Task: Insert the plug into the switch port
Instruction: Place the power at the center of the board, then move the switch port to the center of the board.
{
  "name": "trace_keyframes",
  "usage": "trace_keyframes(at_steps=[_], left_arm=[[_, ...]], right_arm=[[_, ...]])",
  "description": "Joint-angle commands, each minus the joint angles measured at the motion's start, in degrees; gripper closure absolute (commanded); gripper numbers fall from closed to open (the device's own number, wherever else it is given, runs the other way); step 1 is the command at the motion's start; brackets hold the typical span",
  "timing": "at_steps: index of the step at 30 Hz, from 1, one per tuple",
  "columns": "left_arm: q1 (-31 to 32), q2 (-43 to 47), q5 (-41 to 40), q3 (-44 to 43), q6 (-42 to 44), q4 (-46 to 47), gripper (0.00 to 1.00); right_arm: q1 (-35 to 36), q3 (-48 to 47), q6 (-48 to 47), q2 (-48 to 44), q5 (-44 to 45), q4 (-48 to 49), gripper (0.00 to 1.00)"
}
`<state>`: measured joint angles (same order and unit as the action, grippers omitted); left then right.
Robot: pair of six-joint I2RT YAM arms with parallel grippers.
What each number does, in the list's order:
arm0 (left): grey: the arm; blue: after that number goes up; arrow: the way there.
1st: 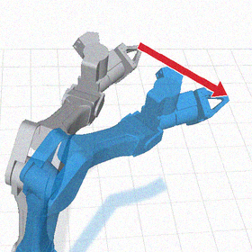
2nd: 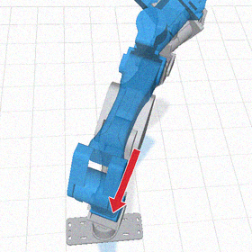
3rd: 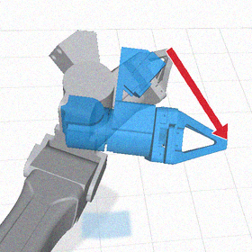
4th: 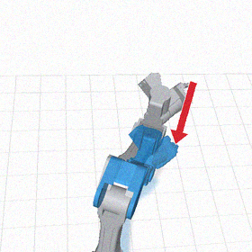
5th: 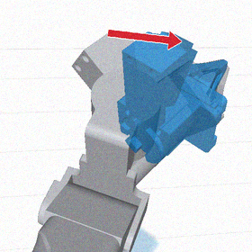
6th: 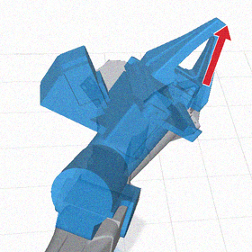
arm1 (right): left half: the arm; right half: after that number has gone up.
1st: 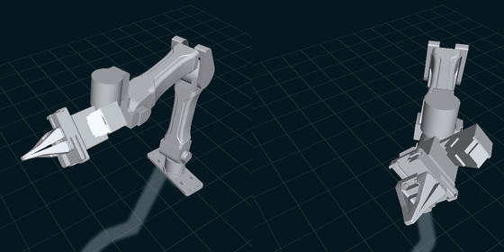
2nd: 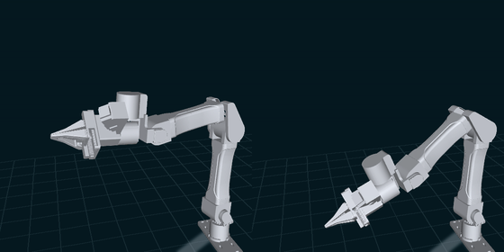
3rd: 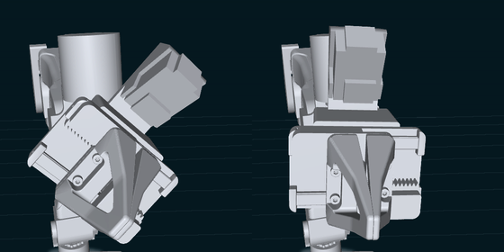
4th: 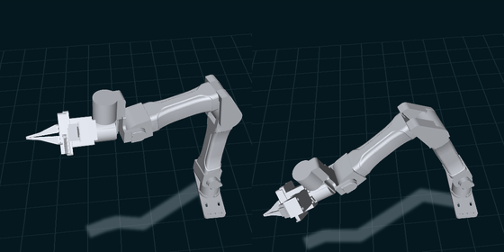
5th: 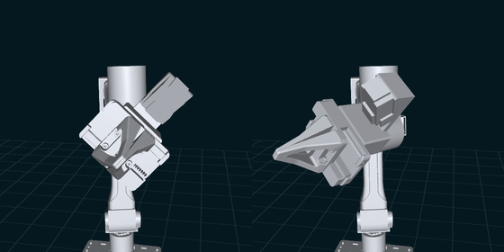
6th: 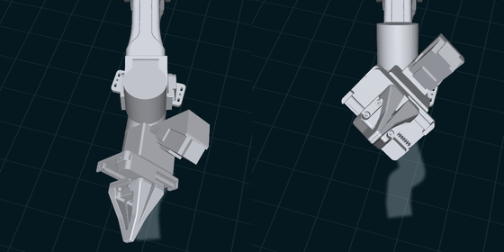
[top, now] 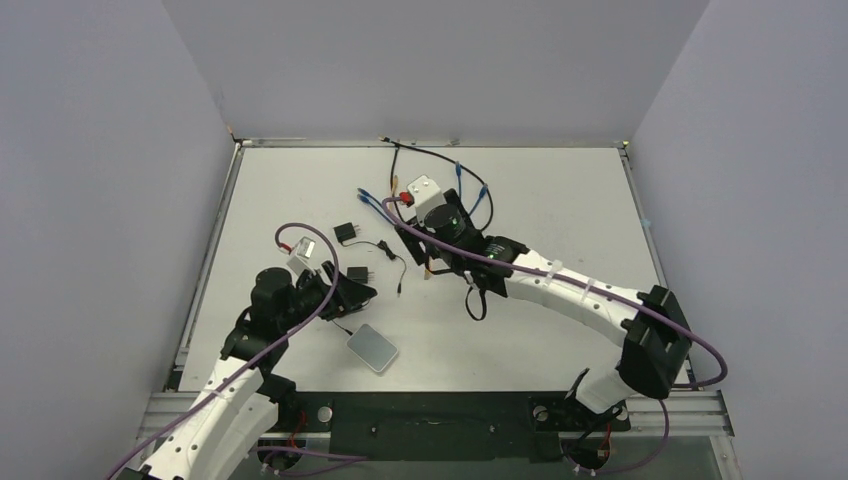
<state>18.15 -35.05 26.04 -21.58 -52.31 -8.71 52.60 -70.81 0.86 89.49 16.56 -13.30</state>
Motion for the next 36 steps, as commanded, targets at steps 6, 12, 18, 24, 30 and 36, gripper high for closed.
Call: trace_keyframes(at_steps=[6,12,18,24,30,36], left_arm=[[-0.49,-1.06,1.11,3.17,-0.34,3.88,0.46],[-0.43,-1.74,-0.75,4.68,-1.64,1.41,0.47],[0.42,-4.56,-5.07,3.53,-1.25,-7.87,0.53],[8.13,-6.73,-12.82,0.34,-3.88,-14.92,0.54],[17.40,-7.92,-23.35,-5.64,-6.34,-23.54,0.52],[21.54,-7.89,-29.96,-8.22,-9.94,-32.77,0.52]], right_arm=[[-4.80,2.93,6.90,-7.33,2.79,-0.56,0.12],[-8.52,6.31,10.28,-8.67,-1.23,-1.03,0.09],[-8.26,9.39,10.12,-9.97,-2.97,-1.46,0.09],[-7.18,11.45,10.31,-10.51,-3.11,-1.47,0.09],[-5.01,12.32,9.33,-10.50,-1.71,-1.16,0.09],[-3.60,13.66,9.62,-11.01,-2.01,-0.23,0.09]])
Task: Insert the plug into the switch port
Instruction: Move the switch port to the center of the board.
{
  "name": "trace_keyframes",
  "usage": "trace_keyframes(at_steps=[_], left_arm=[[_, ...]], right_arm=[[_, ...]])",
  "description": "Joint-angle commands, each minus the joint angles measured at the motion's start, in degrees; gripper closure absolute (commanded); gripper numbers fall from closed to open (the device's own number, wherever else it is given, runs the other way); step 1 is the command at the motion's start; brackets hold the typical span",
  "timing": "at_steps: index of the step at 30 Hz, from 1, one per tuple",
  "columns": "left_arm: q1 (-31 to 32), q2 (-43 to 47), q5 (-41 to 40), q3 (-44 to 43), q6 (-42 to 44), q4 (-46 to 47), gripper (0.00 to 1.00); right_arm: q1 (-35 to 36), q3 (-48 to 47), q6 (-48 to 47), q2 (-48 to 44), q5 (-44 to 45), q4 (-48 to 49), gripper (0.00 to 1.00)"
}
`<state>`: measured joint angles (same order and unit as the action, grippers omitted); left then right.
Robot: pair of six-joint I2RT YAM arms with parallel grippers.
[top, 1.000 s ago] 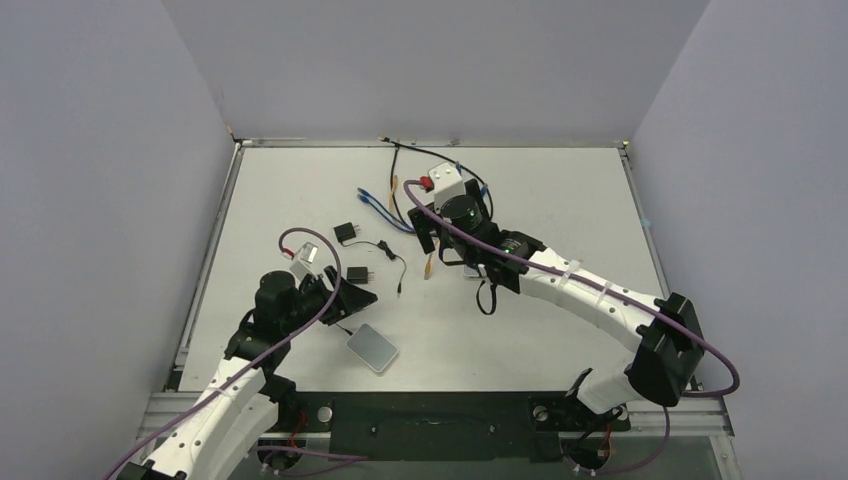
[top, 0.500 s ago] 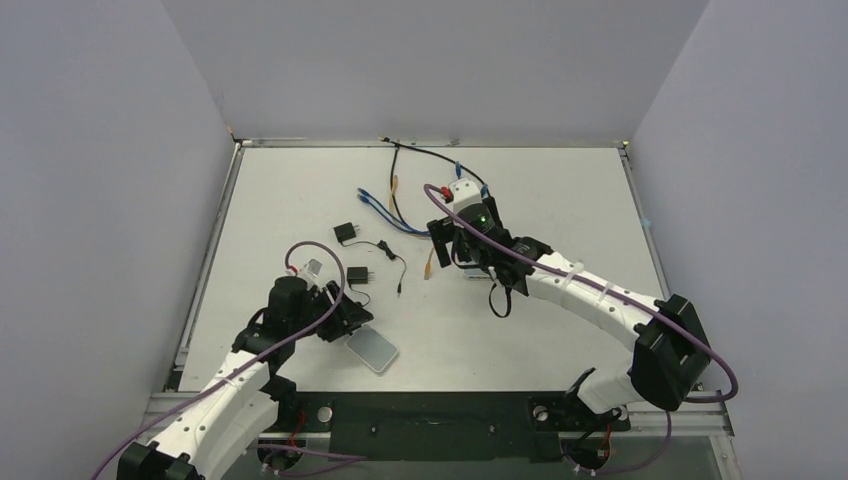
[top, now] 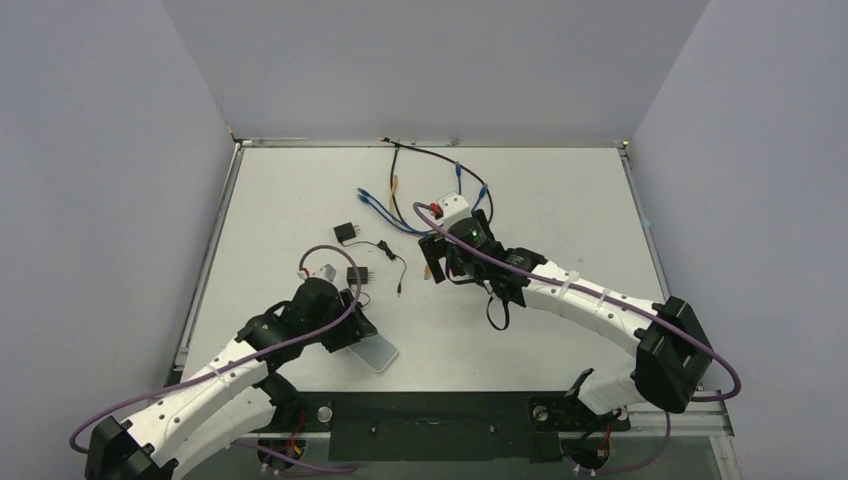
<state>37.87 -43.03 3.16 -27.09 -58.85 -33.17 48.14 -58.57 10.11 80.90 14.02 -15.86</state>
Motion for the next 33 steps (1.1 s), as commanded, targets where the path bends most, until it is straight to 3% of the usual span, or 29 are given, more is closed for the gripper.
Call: trace_keyframes(at_steps=[1,11,23,33], left_arm=[[2.27,0.06,-7.92,-2.93,-4.35,-9.10,0.53],[3.24,0.17,-11.86,-4.00,-7.82,-16.67,0.52],[2.77,-6.41,-8.67,-0.05,-7.24,-0.77,0.48],[0.80,-11.68,-5.04,-0.92,-3.13,0.80,0.48]], right_arm=[[0.97,1.69,0.45,-2.51,0.32,2.68,0.09],[1.41,4.69,0.90,-4.23,-1.05,4.19,0.09],[1.43,6.01,0.44,-5.03,-2.36,4.93,0.09],[1.43,6.08,0.46,-4.27,-2.80,5.05,0.09]])
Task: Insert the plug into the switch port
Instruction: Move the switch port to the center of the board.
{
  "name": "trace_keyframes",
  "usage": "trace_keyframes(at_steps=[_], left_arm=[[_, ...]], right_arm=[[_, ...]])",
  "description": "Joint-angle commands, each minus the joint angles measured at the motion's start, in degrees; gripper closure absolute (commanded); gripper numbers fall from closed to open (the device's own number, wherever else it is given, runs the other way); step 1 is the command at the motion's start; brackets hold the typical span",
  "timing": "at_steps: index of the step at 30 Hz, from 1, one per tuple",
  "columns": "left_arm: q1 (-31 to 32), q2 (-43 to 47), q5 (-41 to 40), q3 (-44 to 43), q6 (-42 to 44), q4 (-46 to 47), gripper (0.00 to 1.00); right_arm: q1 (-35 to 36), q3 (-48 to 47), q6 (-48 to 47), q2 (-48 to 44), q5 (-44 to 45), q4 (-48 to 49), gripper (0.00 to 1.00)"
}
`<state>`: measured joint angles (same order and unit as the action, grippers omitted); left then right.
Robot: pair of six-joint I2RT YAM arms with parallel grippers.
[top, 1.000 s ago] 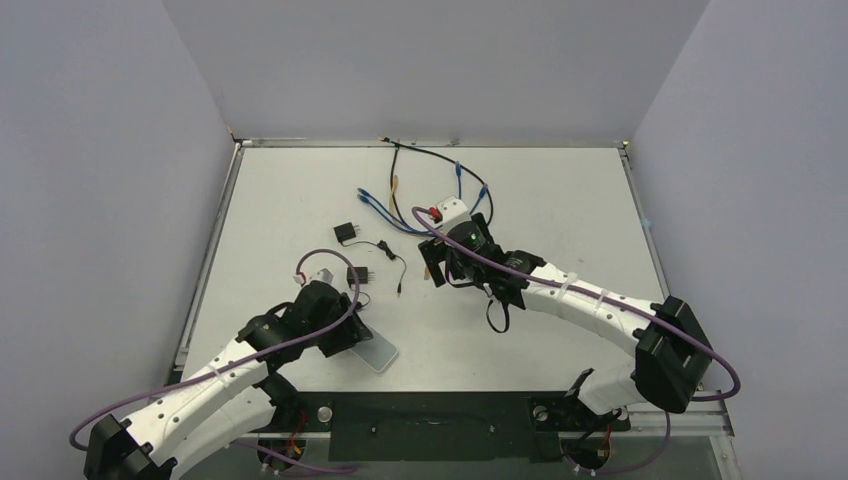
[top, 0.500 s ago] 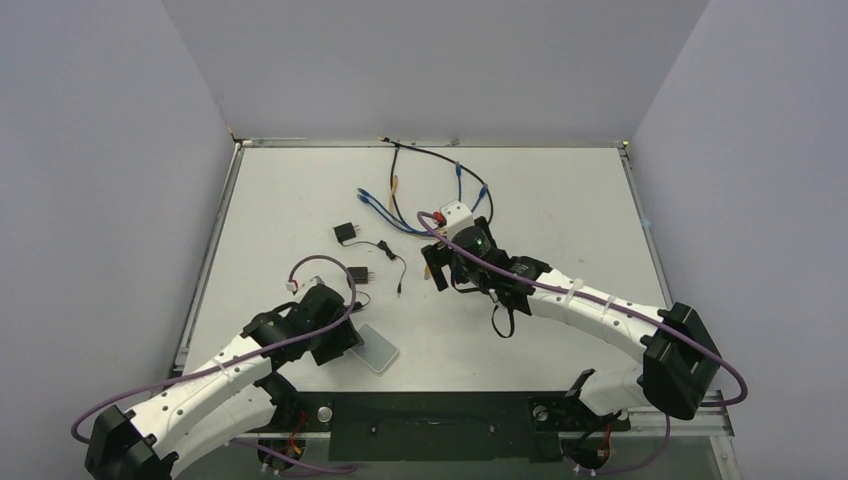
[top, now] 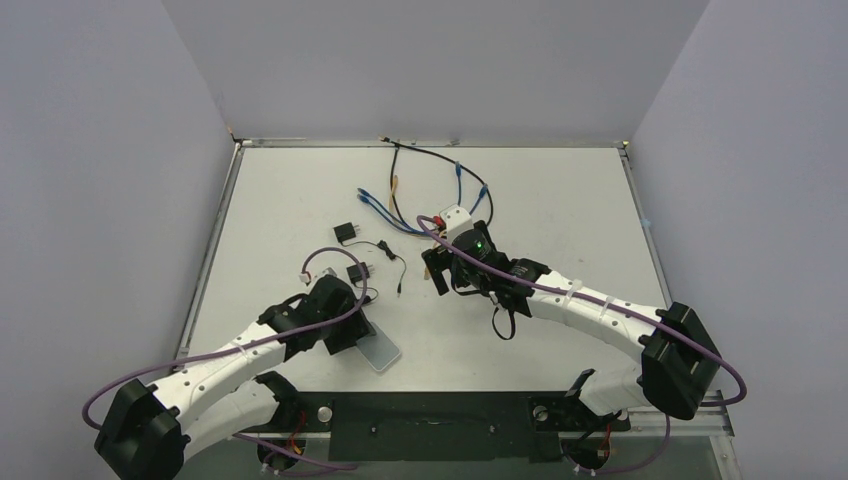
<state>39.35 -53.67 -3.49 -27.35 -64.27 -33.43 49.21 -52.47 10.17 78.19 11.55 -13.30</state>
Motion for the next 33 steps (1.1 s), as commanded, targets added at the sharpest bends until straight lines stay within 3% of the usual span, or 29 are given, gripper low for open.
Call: trace_keyframes(at_steps=[1,13,33], left_arm=[[-0.77,-0.80,1.58,-1.02,2.81,-0.13,0.48],[-1.26,5.38,-0.05,-5.94,5.26,-9.58,0.48],[-3.68,-5.18,6.92,0.50,8.76,3.85,0.48]], right_arm=[[0.32,-0.10,0.44,-1.34,-0.49,2.49,0.09],[0.60,-0.99,0.59,0.29,-1.37,2.74,0.09],[0.94,-1.32,0.64,0.98,-0.70,1.55,0.09]])
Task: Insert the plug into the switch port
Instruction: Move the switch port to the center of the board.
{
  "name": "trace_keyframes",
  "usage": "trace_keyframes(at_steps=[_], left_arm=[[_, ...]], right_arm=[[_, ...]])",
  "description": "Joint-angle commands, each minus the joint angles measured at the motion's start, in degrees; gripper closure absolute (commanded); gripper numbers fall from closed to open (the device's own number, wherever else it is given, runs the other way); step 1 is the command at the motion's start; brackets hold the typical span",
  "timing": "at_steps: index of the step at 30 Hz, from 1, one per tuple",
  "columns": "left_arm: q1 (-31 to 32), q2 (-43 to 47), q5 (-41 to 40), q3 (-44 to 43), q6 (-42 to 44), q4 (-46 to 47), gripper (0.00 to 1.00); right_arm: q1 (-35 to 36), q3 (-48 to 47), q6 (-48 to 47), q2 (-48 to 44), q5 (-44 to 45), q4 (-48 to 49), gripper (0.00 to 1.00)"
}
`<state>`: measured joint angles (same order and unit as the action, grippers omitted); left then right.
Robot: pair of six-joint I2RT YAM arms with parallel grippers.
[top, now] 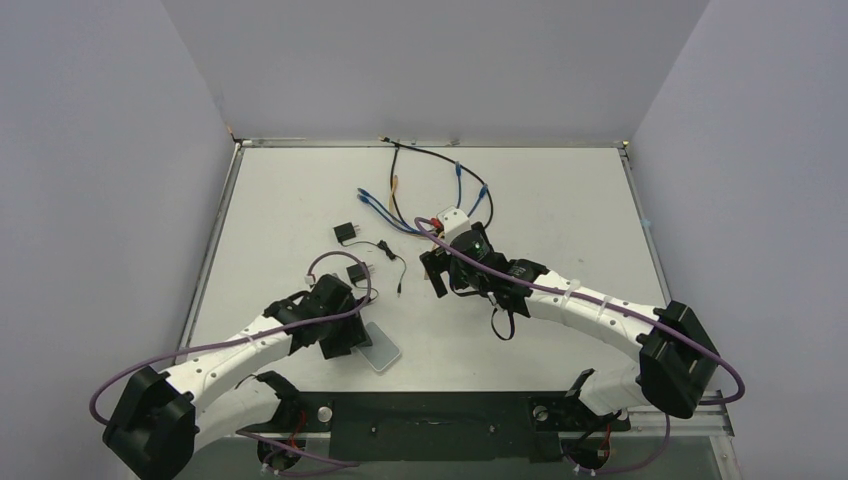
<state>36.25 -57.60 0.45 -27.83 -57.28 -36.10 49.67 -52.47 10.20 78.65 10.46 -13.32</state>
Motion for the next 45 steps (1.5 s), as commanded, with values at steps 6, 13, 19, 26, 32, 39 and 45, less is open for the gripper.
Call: trace_keyframes(at_steps=[6,13,19,26,32,39,45], left_arm=[[-0.73,-4.22,5.58,1.08,4.02,12.24,0.48],[-0.74,-8.56,9.47,0.69,9.38,17.52,0.50],[-0.70,-10.69,12.96,1.22,12.87,24.19,0.54],[-0.66,-13.04,17.10,1.18,16.80,29.64,0.56],[-0.72,-15.05,20.16,0.94,19.50,32.73,0.58],[-0.65,-15.93,23.70,0.98,21.68,36.86,0.59],[-0.50,-15.64,26.36,0.21,24.57,37.70,0.60]], right_arm=[[0.43,-1.65,0.39,0.70,-0.26,1.48,0.08],[-1.01,0.87,0.88,-0.27,-3.06,2.35,0.09],[-3.98,2.83,0.91,-2.98,-3.01,2.42,0.10],[-4.91,1.11,1.46,-3.60,2.97,1.23,0.10],[-4.82,-0.80,-1.65,-5.87,7.35,3.18,0.11],[-5.23,1.73,-3.60,-8.36,8.34,12.73,0.18],[-5.26,-2.07,-11.34,-7.47,0.37,9.97,0.21]])
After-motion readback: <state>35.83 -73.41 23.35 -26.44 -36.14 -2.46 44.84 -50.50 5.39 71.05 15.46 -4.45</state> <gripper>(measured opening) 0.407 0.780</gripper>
